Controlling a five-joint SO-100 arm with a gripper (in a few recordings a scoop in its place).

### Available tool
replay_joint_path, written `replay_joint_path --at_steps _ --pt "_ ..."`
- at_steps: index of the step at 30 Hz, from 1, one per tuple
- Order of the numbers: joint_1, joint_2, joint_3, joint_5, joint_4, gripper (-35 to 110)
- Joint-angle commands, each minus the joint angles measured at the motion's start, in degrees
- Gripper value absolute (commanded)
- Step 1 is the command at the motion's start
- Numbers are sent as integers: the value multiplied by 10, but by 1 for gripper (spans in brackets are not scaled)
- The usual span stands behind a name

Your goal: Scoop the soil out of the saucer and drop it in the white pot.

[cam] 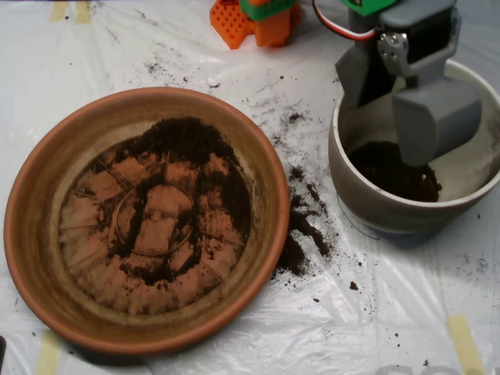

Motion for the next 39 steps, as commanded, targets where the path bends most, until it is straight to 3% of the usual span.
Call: replay_joint_path --at_steps 1,4,11,20,27,39 --pt "-5 59 -24 7 -8 37" --pt "6 73 -23 22 -5 43" --pt "70 114 2 51 4 39" --pt "301 192 126 -21 -39 30" --pt "420 92 244 -113 -111 36" --pt "396 -34 349 -219 -231 40"
